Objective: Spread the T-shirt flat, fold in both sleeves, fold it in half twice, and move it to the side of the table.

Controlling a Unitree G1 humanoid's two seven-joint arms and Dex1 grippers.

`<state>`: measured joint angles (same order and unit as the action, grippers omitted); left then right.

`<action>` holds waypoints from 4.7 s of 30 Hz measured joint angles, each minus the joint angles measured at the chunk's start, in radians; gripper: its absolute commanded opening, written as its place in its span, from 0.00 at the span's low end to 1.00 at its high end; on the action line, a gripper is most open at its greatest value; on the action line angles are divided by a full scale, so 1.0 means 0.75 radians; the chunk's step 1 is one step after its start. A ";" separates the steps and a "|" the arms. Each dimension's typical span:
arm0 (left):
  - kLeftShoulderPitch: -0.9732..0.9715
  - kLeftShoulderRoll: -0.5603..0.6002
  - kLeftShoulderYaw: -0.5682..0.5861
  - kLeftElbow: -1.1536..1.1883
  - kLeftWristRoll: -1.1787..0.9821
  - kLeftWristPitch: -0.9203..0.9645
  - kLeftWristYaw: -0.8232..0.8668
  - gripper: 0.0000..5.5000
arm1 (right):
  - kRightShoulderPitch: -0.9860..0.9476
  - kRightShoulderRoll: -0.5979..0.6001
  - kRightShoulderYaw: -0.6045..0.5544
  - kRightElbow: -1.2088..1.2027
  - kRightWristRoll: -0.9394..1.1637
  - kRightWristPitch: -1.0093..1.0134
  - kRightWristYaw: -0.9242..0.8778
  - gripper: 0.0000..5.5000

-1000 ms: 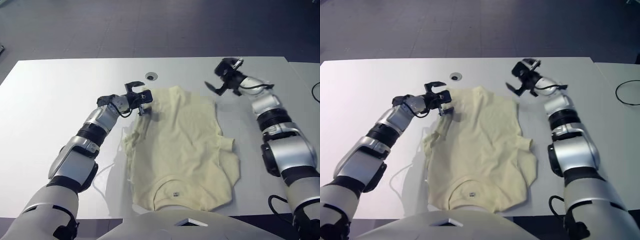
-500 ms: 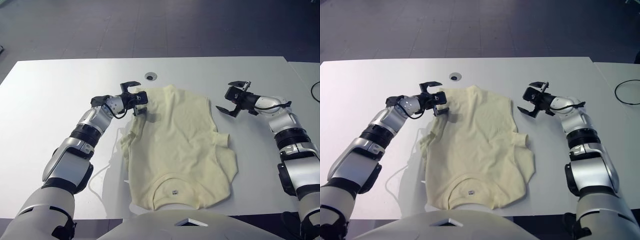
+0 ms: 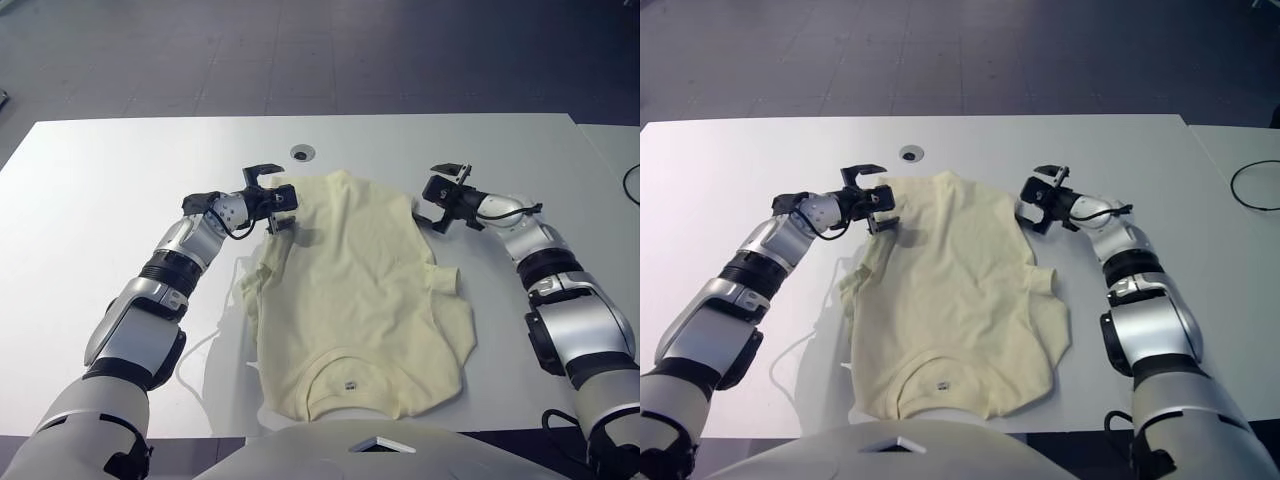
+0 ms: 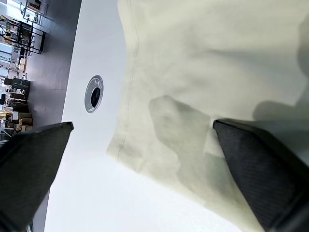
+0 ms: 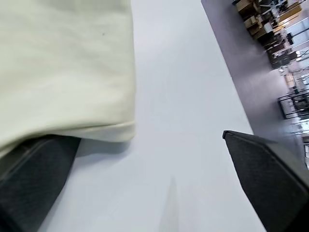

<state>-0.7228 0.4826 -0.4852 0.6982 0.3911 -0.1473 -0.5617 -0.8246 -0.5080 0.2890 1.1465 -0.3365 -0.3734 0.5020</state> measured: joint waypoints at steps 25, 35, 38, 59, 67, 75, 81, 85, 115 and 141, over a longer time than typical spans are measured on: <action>0.106 -0.001 0.025 -0.267 0.011 0.102 -0.049 0.98 | 0.008 -0.011 -0.054 0.155 -0.066 0.013 -0.410 0.98; 0.262 0.029 0.218 -1.031 -0.022 0.482 -0.070 0.98 | 0.063 -0.036 -0.086 -0.018 -0.022 -0.042 -0.340 0.98; 0.471 0.125 0.218 -1.349 -0.136 0.658 -0.266 0.98 | 0.066 -0.037 -0.092 -0.053 -0.013 -0.041 -0.332 0.98; 1.161 0.813 0.177 -1.906 -0.239 0.590 -0.586 0.98 | 0.200 -0.119 -0.182 -0.281 0.052 0.021 -0.245 0.98; 1.149 1.066 0.339 -1.562 -0.307 0.220 -0.700 0.98 | 0.416 -0.132 -0.182 -0.498 0.155 0.013 -0.004 0.98; 1.136 1.063 0.347 -1.513 -0.307 0.174 -0.733 0.98 | 0.689 -0.228 -0.181 -0.921 0.282 0.107 0.273 0.98; 1.135 1.056 0.348 -1.514 -0.303 0.182 -0.739 0.98 | 0.656 -0.150 -0.151 -0.923 0.265 0.147 0.231 0.98; 1.129 1.048 0.348 -1.515 -0.294 0.183 -0.749 0.98 | 0.534 -0.070 -0.112 -0.765 0.219 0.105 0.164 0.98; 1.098 0.992 0.343 -1.542 -0.233 0.222 -0.802 0.98 | 0.356 -0.151 -0.149 -0.374 0.165 -0.140 0.101 0.98; 1.054 0.929 0.326 -1.538 -0.183 0.229 -0.857 0.98 | 0.211 0.117 -0.084 -0.122 0.101 -0.126 -0.116 0.66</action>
<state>0.0679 1.1796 -0.2407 -0.4551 0.2542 0.0248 -1.2045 -0.6664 -0.4201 0.2263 1.0554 -0.2607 -0.4682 0.4153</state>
